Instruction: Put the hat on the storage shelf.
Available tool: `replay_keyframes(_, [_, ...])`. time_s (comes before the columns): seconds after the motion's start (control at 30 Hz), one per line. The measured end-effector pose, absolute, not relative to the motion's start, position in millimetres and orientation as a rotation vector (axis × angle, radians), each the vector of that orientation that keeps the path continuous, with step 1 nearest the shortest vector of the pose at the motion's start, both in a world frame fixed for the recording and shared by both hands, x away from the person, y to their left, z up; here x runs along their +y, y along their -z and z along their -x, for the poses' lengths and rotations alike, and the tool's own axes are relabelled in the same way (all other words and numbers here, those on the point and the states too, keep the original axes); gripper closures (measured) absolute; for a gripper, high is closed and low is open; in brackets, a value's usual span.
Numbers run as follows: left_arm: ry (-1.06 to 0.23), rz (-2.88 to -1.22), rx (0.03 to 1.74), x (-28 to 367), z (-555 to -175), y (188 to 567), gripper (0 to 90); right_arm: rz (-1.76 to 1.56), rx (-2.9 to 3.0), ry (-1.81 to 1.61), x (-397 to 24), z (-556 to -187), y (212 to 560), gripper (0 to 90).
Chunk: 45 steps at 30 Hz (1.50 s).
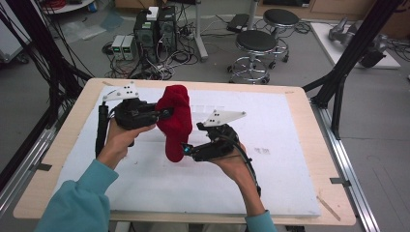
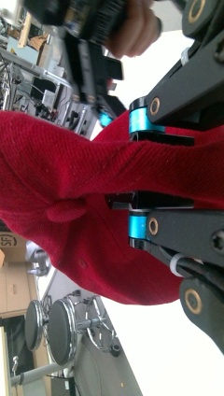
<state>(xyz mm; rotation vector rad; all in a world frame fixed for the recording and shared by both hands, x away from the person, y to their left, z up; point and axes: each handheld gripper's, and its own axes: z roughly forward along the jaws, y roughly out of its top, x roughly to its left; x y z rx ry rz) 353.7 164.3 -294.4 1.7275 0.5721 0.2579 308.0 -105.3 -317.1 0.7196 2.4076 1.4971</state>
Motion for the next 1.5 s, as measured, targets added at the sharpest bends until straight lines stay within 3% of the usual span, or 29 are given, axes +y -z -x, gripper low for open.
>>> replay_keyframes(0.13, [-0.262,-1.725,0.571,161.1,-353.4,291.7,77.2,-0.749,2.427,-1.482,-102.3,-307.3,326.4,16.6])
replay_keyframes(0.33, [-0.26,-1.726,0.574,159.2,-354.7,292.5,77.2,-0.785,2.45,-1.473,-96.7,-307.3,335.3,26.8])
replay_keyframes(0.37, [-0.262,-1.716,0.576,159.1,-354.9,292.4,77.2,-0.799,2.445,-1.479,-96.8,-307.6,337.0,32.6])
replay_keyframes(0.63, [-0.263,-1.702,0.581,158.4,-354.7,292.0,77.2,-0.821,2.441,-1.488,-96.2,-307.6,344.5,52.4])
replay_keyframes(0.8, [-0.257,-1.692,0.583,158.3,-354.2,291.4,77.2,-0.821,2.43,-1.499,-94.0,-307.6,344.3,60.5])
replay_keyframes(0.83, [-0.26,-1.698,0.578,157.3,-353.4,291.6,77.3,-0.819,2.431,-1.498,-93.1,-307.3,344.3,68.0])
replay_keyframes(0.87, [-0.26,-1.698,0.578,157.3,-353.4,291.6,77.3,-0.819,2.431,-1.498,-93.1,-307.3,344.3,68.0])
replay_keyframes(0.9, [-0.264,-1.698,0.574,156.2,-352.8,291.4,77.2,-0.812,2.432,-1.51,-92.9,-308.0,344.6,76.5])
replay_keyframes(0.97, [-0.257,-1.69,0.57,156.1,-352.7,291.2,77.3,-0.819,2.432,-1.513,-92.5,-307.7,344.4,80.1])
replay_keyframes(1.4, [-0.246,-1.681,0.544,157.4,-352.3,290.5,75.4,-0.859,2.436,-1.569,-97.5,-310.2,344.1,85.4])
replay_keyframes(1.5, [-0.227,-1.654,0.553,160.2,-352.7,289.4,64.1,-0.862,2.416,-1.563,-98.1,-309.6,343.4,85.6])
